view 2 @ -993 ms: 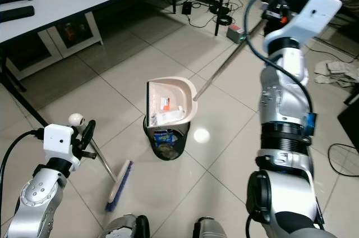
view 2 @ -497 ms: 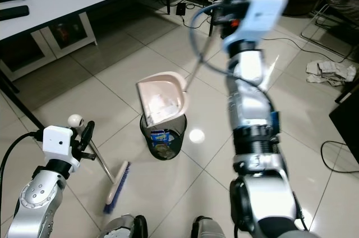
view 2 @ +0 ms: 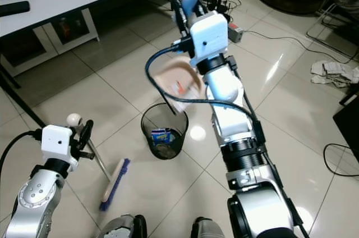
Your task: Sweep floor
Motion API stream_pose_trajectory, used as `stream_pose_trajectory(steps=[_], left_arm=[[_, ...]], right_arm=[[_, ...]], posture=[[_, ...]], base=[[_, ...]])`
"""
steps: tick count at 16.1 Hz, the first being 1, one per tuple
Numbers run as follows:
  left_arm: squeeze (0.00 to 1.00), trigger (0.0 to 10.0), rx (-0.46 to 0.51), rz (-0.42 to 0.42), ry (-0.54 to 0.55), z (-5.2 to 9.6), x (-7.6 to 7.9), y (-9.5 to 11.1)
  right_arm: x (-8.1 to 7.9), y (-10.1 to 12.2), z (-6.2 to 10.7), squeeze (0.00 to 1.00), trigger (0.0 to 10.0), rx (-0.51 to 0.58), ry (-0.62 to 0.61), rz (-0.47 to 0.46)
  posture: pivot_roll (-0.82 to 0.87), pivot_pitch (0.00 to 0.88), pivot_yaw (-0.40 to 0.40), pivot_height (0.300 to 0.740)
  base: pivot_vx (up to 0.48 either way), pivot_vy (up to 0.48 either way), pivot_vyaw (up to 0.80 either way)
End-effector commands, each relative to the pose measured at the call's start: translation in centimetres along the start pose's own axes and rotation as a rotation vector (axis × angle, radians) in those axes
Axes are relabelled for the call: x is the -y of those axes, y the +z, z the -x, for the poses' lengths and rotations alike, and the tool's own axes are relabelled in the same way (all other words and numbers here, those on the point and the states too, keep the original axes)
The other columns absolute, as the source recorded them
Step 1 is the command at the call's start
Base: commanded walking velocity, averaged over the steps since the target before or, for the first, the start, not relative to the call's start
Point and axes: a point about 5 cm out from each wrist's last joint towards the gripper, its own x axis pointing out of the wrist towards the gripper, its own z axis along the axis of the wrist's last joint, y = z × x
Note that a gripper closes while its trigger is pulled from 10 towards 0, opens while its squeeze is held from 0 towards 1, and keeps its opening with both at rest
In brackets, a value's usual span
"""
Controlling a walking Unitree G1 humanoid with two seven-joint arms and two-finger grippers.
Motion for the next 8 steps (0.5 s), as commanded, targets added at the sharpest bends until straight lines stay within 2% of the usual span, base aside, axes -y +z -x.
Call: stream_pose_trajectory(steps=[1,7,8], left_arm=[[0.0,10.0,0.002,-0.009,0.011,0.0,-0.2,-0.1],[0.0,10.0,0.005,-0.016,-0.007,-0.2,0.0,0.0],[0.0,10.0,0.005,-0.012,-0.007,-0.2,0.0,0.0]], right_arm=[[-0.4,1.5,-0.2,0.0,10.0,0.098,0.021,0.011],[-2.4,1.6,0.1,0.0,10.0,0.116,0.155,0.053],[-2.7,1.6,0.3,0.0,10.0,0.115,0.173,0.029]], posture=[[0.04,0.13,0.026,0.74],[0.04,0.13,0.03,0.74],[0.04,0.13,0.03,0.74]], base=[[0.0,0.0,0.0],[0.0,0.0,0.0],[0.0,0.0,0.0]])
